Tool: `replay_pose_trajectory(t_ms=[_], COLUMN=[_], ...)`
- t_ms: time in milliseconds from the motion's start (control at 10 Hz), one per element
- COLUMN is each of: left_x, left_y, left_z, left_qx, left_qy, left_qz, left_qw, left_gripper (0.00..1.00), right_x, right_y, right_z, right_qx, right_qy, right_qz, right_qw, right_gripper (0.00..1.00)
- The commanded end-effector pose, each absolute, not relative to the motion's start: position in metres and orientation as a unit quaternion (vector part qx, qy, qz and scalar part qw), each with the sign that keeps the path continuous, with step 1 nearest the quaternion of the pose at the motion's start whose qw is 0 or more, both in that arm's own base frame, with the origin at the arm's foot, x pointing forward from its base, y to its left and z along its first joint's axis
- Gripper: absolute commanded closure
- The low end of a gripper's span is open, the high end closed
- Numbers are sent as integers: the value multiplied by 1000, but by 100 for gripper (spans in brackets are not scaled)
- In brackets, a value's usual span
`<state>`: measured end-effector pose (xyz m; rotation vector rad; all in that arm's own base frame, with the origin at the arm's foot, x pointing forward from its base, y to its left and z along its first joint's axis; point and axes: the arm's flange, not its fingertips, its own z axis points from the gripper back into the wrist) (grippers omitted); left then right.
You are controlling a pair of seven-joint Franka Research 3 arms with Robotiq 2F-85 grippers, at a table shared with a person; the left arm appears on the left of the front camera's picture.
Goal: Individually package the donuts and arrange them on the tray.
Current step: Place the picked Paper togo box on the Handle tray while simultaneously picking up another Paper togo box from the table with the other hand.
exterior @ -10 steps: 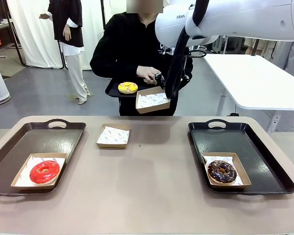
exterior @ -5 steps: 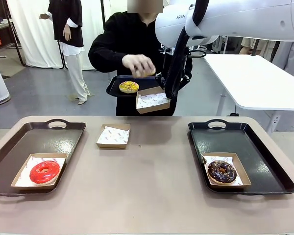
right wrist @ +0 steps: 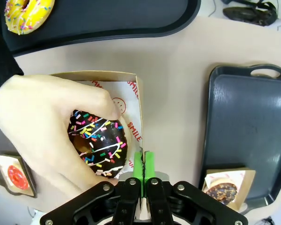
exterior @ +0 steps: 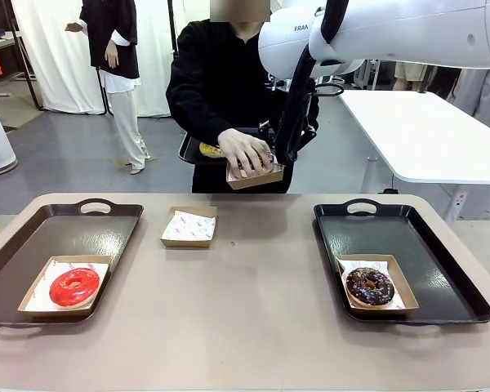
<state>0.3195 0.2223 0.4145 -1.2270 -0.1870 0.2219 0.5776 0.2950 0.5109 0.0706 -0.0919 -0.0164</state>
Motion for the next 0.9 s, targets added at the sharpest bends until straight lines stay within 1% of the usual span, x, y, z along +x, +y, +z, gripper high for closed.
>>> replay_pose_trajectory(t_ms=[0, 800], left_x=[318, 318], left_y=[224, 224], left_z=[415, 415], left_qx=[-577, -577], left_qy=[-89, -89], left_qz=[104, 104], left_qw=[805, 805], left_gripper=[0, 0], right_x=[574, 574], right_y=[293, 293], right_z=[509, 509], right_qx=[35, 35], right_qy=[-48, -48], right_qz=[-9, -9], right_qw=[998, 998], right_gripper=[100, 100])
